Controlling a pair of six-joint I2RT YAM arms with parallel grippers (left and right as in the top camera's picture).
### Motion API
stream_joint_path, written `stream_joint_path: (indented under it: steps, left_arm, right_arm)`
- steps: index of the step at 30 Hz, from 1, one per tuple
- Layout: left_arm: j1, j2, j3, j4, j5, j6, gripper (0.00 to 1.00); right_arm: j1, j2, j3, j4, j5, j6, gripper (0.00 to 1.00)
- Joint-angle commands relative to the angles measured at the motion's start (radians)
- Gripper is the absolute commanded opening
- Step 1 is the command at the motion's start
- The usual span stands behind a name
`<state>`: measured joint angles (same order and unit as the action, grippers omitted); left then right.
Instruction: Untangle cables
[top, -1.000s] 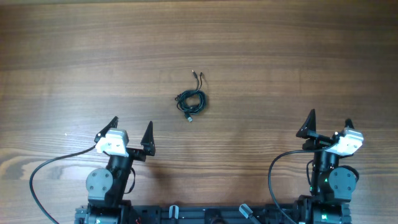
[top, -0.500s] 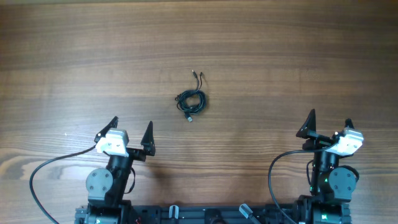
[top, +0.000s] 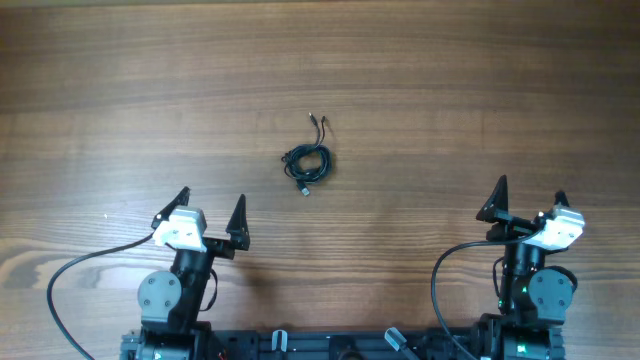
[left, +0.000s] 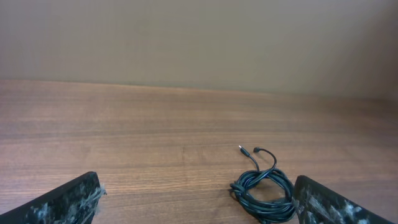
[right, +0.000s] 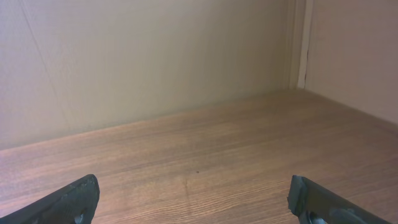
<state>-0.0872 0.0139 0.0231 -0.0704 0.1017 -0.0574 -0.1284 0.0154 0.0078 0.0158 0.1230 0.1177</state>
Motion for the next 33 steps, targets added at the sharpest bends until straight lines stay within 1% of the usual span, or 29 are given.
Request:
stream_joint_path:
  steps: [1, 6, 9, 14, 17, 19, 21, 22, 24, 26, 29, 31, 33]
  left_arm:
    - [-0.006, -0.007, 0.056, 0.007, -0.013, -0.006, 1.00]
    - [-0.006, 0.001, 0.119, 0.007, -0.013, -0.006, 1.00]
    - [-0.006, 0.047, 0.167, 0.007, -0.013, -0.006, 1.00]
    - [-0.006, 0.197, 0.309, 0.004, -0.013, -0.006, 1.00]
    - [-0.006, 0.340, 0.448, -0.054, -0.011, -0.007, 1.00]
    - [-0.006, 0.482, 0.604, -0.150, 0.035, -0.006, 1.00]
    - [-0.006, 0.573, 0.708, -0.220, 0.068, -0.006, 1.00]
    - [-0.006, 0.669, 0.818, -0.301, 0.107, -0.007, 1.00]
    - [-0.006, 0.761, 0.926, -0.401, 0.161, -0.012, 1.00]
    - [-0.007, 0.882, 1.056, -0.520, 0.191, -0.060, 1.00]
    - [-0.008, 1.108, 1.228, -0.719, 0.238, -0.066, 1.00]
    - [-0.008, 1.227, 1.270, -0.768, 0.271, -0.066, 1.00]
    - [-0.007, 1.337, 1.271, -0.750, 0.327, -0.066, 1.00]
  right_arm:
    - [-0.004, -0.008, -0.003, 0.002, -0.013, -0.013, 1.00]
    - [-0.004, -0.008, -0.003, 0.002, -0.013, -0.013, 1.00]
    - [-0.004, -0.008, -0.003, 0.002, -0.013, -0.013, 1.00]
    - [-0.004, -0.008, -0.003, 0.002, -0.013, -0.013, 1.00]
    - [-0.004, -0.008, -0.003, 0.002, -0.013, -0.013, 1.00]
    - [-0.004, -0.008, -0.003, 0.002, -0.013, -0.013, 1.00]
    - [-0.004, -0.008, -0.003, 0.002, -0.013, -0.013, 1.00]
    - [-0.004, -0.008, -0.003, 0.002, -0.013, -0.013, 1.00]
    - [-0.004, -0.008, -0.003, 0.002, -0.013, -0.013, 1.00]
    - [-0.004, -0.008, -0.003, 0.002, -0.013, -0.013, 1.00]
    - [-0.004, -0.008, -0.003, 0.002, -0.013, -0.013, 1.00]
    - [-0.004, -0.008, -0.003, 0.002, -0.013, -0.013, 1.00]
    - [-0.004, -0.008, -0.003, 0.002, -0.013, -0.013, 1.00]
